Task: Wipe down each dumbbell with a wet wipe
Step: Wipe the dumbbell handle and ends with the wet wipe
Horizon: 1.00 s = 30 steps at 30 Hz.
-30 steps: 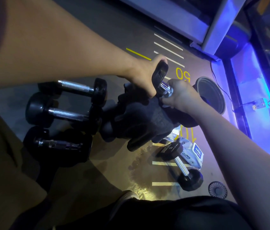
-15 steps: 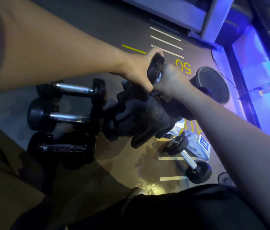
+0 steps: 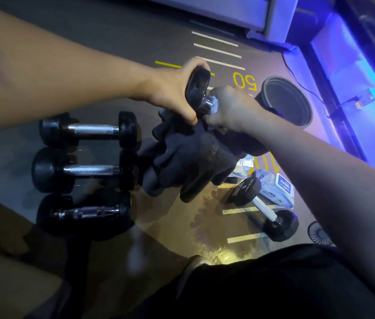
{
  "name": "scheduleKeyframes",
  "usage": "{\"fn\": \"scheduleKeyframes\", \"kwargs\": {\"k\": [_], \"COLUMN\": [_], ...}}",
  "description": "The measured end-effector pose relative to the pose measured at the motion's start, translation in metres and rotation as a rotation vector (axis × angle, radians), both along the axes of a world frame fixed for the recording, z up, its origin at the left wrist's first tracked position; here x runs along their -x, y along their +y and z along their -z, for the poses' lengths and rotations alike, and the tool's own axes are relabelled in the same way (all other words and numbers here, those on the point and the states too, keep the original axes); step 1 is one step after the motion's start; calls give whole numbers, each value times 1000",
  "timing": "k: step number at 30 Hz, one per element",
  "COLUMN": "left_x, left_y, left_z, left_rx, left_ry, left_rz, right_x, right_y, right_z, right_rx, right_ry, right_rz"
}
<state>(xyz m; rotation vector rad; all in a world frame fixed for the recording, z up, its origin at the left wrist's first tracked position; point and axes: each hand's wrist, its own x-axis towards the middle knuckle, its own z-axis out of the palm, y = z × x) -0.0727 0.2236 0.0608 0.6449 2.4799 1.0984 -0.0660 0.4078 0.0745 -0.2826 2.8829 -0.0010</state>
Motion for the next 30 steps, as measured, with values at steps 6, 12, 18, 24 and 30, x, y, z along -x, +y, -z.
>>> {"fn": "scheduleKeyframes", "kwargs": {"k": [6,12,18,24,30], "left_x": [1,-1,-2,-3,-5], "left_y": [-1,-2,-1,1,1], "left_z": [0,-1,-2,-2,-3], "left_rx": [17,28,51,76,81], "left_ry": [1,7,7,22,46], "left_rz": [0,13,1,-12,-21], "right_x": [-4,-14,-19,-30,-40], "right_y": [15,25,41,59,74], "right_z": [-4,-8,-18,-26,-29], "right_rx": [-96,-301,-490,-309,-9], "right_ry": [-9,55,44,29,26], "right_rz": [-19,-105,-173,-50,155]}}
